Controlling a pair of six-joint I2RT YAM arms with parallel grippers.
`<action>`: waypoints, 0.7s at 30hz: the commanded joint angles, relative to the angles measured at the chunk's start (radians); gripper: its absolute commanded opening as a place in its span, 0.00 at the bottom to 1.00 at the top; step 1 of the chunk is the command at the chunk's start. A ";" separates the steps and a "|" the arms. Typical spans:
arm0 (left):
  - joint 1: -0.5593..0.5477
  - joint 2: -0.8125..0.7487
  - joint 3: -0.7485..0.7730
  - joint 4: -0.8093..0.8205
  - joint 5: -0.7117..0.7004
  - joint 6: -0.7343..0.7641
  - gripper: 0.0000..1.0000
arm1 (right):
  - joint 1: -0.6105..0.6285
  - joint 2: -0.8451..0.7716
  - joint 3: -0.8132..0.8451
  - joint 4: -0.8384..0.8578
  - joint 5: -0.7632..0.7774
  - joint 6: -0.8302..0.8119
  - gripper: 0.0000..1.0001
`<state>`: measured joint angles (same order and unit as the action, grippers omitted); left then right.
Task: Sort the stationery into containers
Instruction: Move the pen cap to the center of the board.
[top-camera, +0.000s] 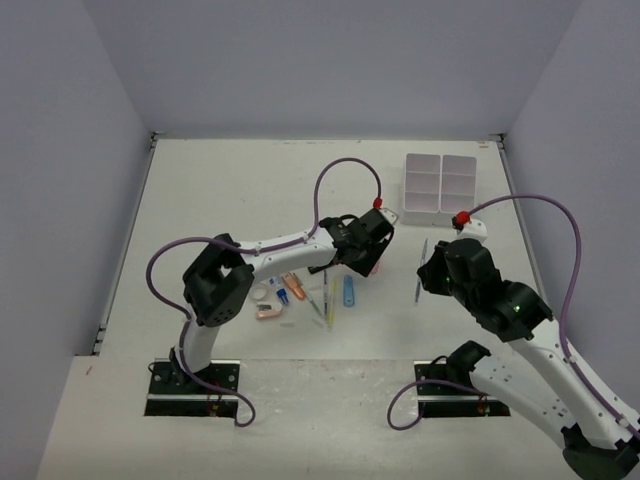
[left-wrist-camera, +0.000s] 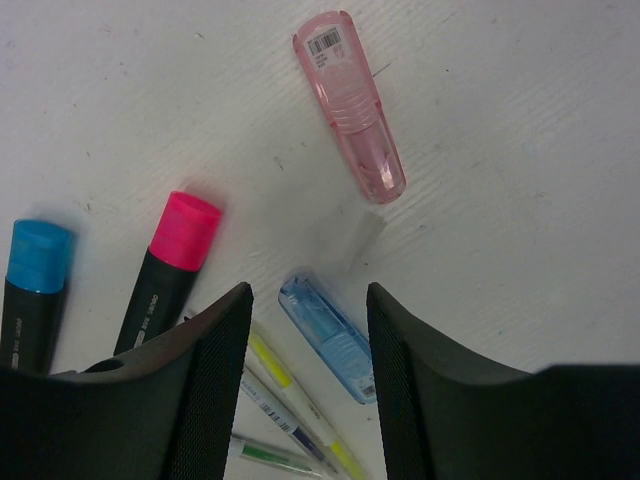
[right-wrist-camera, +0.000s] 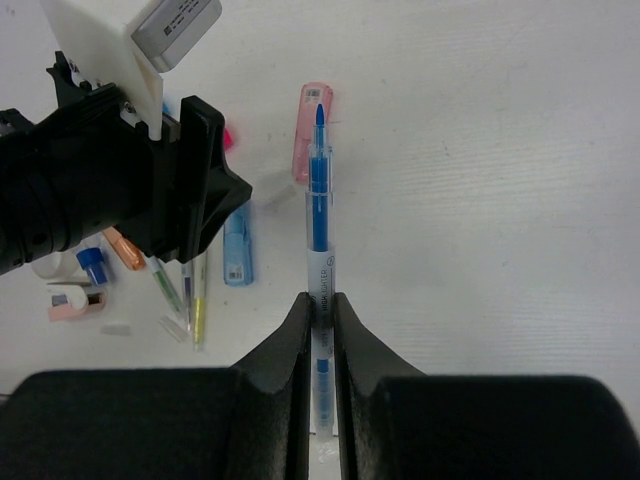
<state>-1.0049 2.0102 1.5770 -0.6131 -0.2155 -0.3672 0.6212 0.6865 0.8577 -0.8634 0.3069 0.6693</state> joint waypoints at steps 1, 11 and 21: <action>0.005 -0.033 -0.012 0.024 0.039 0.010 0.52 | -0.003 0.001 -0.011 0.007 0.034 -0.011 0.00; -0.004 -0.035 -0.015 0.025 -0.046 -0.220 0.53 | -0.003 -0.037 -0.029 0.012 0.056 0.010 0.00; -0.088 -0.006 0.022 -0.087 -0.309 -0.834 0.59 | -0.003 -0.093 -0.051 0.037 0.124 0.062 0.00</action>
<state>-1.0474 2.0102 1.5656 -0.6280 -0.3780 -0.8587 0.6212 0.6138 0.8218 -0.8578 0.3670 0.6951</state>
